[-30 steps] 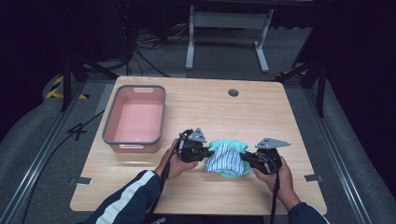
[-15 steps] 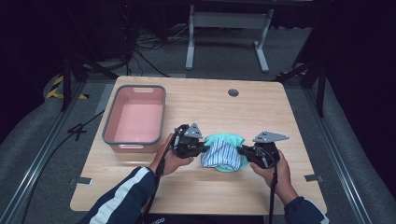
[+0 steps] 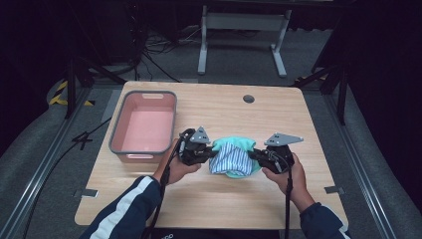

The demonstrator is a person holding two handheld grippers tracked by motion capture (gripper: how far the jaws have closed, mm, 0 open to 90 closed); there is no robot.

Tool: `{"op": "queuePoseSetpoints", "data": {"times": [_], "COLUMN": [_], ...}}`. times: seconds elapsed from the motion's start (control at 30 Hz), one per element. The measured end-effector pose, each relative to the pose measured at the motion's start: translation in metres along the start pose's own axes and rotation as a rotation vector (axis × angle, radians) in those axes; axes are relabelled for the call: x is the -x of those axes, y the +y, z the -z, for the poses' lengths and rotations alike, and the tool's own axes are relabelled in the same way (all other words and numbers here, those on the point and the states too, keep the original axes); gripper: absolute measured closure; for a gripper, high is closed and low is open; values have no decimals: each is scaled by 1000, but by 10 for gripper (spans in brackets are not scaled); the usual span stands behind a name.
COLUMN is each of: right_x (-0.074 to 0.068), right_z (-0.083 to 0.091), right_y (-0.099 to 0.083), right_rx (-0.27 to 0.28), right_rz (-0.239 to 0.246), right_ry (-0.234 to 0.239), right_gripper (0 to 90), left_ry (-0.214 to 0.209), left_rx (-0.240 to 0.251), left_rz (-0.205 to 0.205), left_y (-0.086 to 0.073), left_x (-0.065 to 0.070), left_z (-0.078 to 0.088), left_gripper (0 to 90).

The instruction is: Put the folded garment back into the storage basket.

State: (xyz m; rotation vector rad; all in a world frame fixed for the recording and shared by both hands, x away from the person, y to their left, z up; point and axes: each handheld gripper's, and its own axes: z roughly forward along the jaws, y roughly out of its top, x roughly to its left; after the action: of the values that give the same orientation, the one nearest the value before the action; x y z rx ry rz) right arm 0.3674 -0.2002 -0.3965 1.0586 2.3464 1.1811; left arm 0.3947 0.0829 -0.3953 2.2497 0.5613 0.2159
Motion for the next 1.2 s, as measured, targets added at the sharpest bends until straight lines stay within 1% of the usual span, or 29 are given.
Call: {"op": "queuePoseSetpoints", "data": {"times": [0.2, 0.23, 0.3, 0.4, 0.43, 0.47, 0.53, 0.6, 0.63, 0.67, 0.7, 0.87, 0.97, 1.03, 1.17, 1.2], "right_x": [-5, -6, -7, -9, -11, -12, -14, -17, -18, -18, -20, -30, -35, -38, -44, -45], "right_z": [-5, -6, -10, -15, -17, -18, -21, -23, -24, -24, -25, -29, -33, -36, -41, -41], "right_y": [12, 14, 19, 26, 29, 31, 36, 43, 45, 45, 51, 69, 77, 81, 89, 90], "right_rx": [13, 16, 22, 27, 31, 35, 40, 45, 46, 46, 52, 68, 70, 71, 79, 78], "right_rz": [28, 31, 37, 52, 58, 56, 67, 78, 80, 80, 86, 114, 128, 136, 142, 144], "right_ry": [19, 22, 36, 50, 57, 61, 73, 79, 83, 83, 88, 106, 112, 118, 126, 125], "right_gripper": [843, 843, 843, 843, 843, 844, 844, 843, 843, 843, 843, 843, 843, 843, 843, 843], "left_ry": [28, 37, 52, 71, 78, 85, 94, 109, 122, 122, 125, 154, 173, 180, 199, 204], "left_rx": [9, 14, 9, 10, 11, 13, 20, 19, 23, 23, 30, 38, 42, 45, 49, 39], "left_rz": [13, 23, 12, 29, 29, 34, 52, 49, 56, 56, 72, 84, 88, 99, 93, 93], "left_y": [-1, -2, -3, -6, -7, -8, -10, -12, -13, -13, -14, -19, -21, -24, -27, -27], "left_x": [-4, -5, -7, -10, -11, -12, -14, -17, -19, -19, -20, -25, -29, -30, -35, -35], "left_z": [13, 16, 22, 30, 32, 34, 39, 44, 49, 49, 53, 66, 73, 78, 86, 88], "left_gripper": [828, 828, 828, 828, 828, 828, 828, 828, 828, 828, 828, 828, 828, 828, 828, 828]}}
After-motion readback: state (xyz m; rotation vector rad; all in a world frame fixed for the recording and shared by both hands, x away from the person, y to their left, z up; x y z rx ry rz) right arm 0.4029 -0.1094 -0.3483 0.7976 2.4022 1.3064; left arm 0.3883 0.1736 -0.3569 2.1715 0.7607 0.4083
